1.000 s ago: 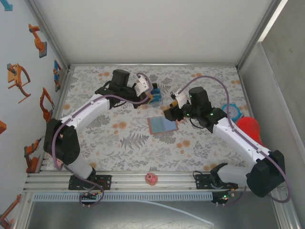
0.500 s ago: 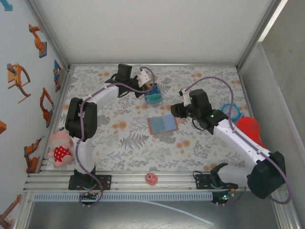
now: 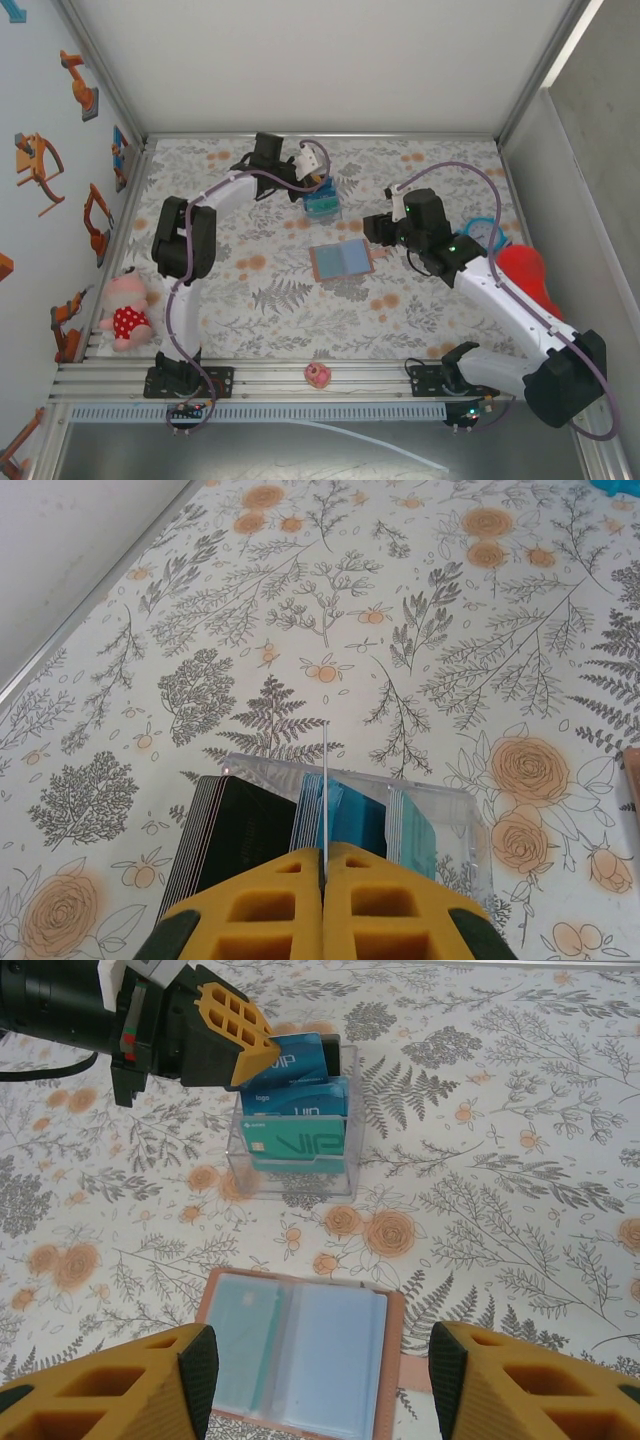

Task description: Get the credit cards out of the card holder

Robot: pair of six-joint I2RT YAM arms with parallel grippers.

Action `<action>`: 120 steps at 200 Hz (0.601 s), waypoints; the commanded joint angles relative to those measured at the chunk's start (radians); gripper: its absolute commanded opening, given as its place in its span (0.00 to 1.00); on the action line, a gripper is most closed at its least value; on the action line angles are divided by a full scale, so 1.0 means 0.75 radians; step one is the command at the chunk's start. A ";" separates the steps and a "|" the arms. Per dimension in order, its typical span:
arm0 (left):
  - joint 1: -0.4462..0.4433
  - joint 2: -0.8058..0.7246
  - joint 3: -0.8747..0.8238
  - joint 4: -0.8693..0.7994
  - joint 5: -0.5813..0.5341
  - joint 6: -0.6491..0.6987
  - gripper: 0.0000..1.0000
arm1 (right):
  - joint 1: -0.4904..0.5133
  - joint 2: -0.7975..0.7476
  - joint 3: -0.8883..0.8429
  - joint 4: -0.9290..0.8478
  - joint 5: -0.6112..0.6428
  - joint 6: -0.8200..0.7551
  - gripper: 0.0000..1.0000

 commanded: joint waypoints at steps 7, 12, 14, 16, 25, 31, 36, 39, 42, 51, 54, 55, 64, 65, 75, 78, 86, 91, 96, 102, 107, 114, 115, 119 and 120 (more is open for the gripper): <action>0.005 0.047 0.069 -0.007 0.052 0.032 0.00 | -0.003 -0.022 0.002 -0.021 0.036 0.017 0.58; 0.005 0.050 0.071 -0.008 0.051 0.030 0.00 | -0.004 -0.025 0.000 -0.024 0.039 0.016 0.58; 0.005 0.052 0.072 -0.007 0.052 0.031 0.00 | -0.005 -0.027 0.000 -0.023 0.039 0.016 0.58; 0.006 0.053 0.072 -0.006 0.051 0.031 0.00 | -0.004 -0.029 -0.001 -0.023 0.040 0.015 0.58; 0.005 0.064 0.078 -0.011 0.052 0.033 0.00 | -0.004 -0.034 -0.004 -0.025 0.041 0.014 0.58; 0.007 0.069 0.085 -0.016 0.051 0.036 0.00 | -0.004 -0.038 -0.006 -0.027 0.041 0.014 0.58; 0.007 0.075 0.088 -0.022 0.050 0.037 0.00 | -0.004 -0.039 -0.008 -0.027 0.043 0.013 0.58; 0.005 0.076 0.092 -0.025 0.051 0.037 0.00 | -0.004 -0.042 -0.008 -0.027 0.043 0.013 0.58; 0.006 0.079 0.093 -0.027 0.052 0.037 0.00 | -0.005 -0.044 -0.008 -0.027 0.045 0.013 0.58; 0.006 0.081 0.094 -0.029 0.054 0.039 0.00 | -0.004 -0.047 -0.010 -0.029 0.046 0.013 0.58; 0.007 0.083 0.091 -0.028 0.056 0.039 0.00 | -0.004 -0.047 -0.012 -0.029 0.046 0.013 0.58; 0.007 0.083 0.091 -0.028 0.057 0.039 0.00 | -0.004 -0.047 -0.013 -0.029 0.047 0.013 0.58; 0.006 0.085 0.092 -0.029 0.061 0.039 0.00 | -0.004 -0.051 -0.015 -0.029 0.045 0.011 0.58; 0.005 0.085 0.091 -0.030 0.062 0.039 0.00 | -0.004 -0.051 -0.015 -0.029 0.046 0.011 0.58; 0.005 0.082 0.087 -0.032 0.063 0.041 0.00 | -0.004 -0.052 -0.016 -0.029 0.045 0.013 0.58; 0.005 0.080 0.087 -0.031 0.063 0.041 0.00 | -0.004 -0.051 -0.016 -0.030 0.045 0.013 0.58; 0.005 0.077 0.080 -0.029 0.064 0.047 0.00 | -0.004 -0.052 -0.019 -0.029 0.045 0.013 0.58; 0.005 0.074 0.079 -0.034 0.066 0.051 0.00 | -0.004 -0.053 -0.018 -0.027 0.045 0.014 0.58; 0.005 0.070 0.076 -0.038 0.066 0.057 0.00 | -0.004 -0.054 -0.020 -0.026 0.045 0.013 0.58; 0.006 0.065 0.074 -0.041 0.068 0.063 0.00 | -0.004 -0.053 -0.020 -0.025 0.043 0.014 0.58; 0.006 0.060 0.068 -0.040 0.069 0.066 0.00 | -0.004 -0.053 -0.021 -0.025 0.041 0.014 0.58; 0.006 0.049 0.056 -0.029 0.073 0.070 0.00 | -0.004 -0.051 -0.021 -0.025 0.037 0.013 0.58; 0.006 0.047 0.054 -0.025 0.072 0.070 0.00 | -0.004 -0.050 -0.021 -0.025 0.037 0.013 0.58; 0.005 0.038 0.043 -0.010 0.074 0.069 0.00 | -0.004 -0.047 -0.021 -0.025 0.034 0.014 0.58; 0.006 0.036 0.040 -0.005 0.073 0.070 0.00 | -0.004 -0.046 -0.020 -0.025 0.032 0.014 0.58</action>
